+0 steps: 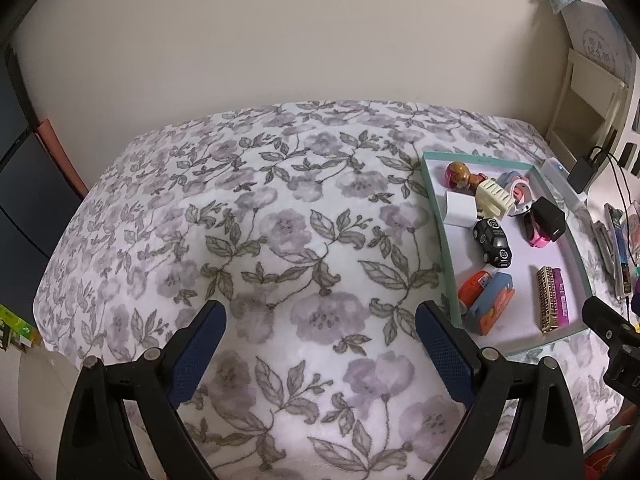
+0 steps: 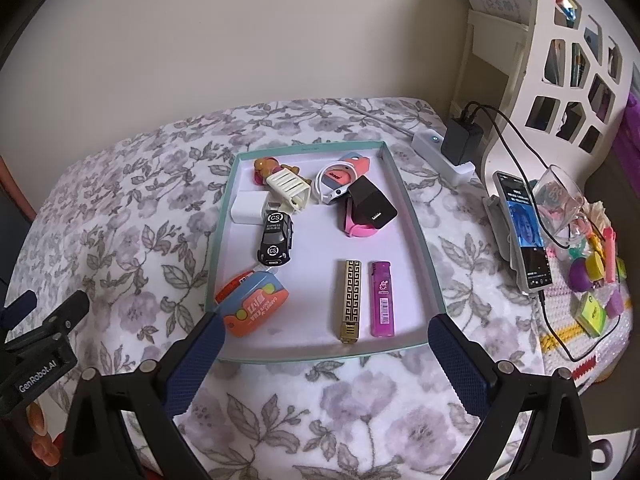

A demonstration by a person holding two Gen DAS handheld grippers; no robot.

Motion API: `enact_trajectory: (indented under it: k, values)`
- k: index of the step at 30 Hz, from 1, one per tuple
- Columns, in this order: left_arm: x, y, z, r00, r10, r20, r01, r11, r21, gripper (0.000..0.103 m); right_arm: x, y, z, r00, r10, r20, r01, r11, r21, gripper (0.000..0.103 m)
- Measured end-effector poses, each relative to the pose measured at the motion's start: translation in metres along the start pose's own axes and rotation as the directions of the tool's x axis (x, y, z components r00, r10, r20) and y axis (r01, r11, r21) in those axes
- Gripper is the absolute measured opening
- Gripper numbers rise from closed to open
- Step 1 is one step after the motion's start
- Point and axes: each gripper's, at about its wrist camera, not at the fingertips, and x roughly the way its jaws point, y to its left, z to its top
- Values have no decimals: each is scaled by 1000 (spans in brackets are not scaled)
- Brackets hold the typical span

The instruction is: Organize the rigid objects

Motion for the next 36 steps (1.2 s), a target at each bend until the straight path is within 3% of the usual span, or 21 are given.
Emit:
enact_trajectory:
  k: [36]
  values:
    - [8,2,1,999,14,-41,-14,1000,12,96,10,18,3,1000,-9,-17,7,995,-97,103]
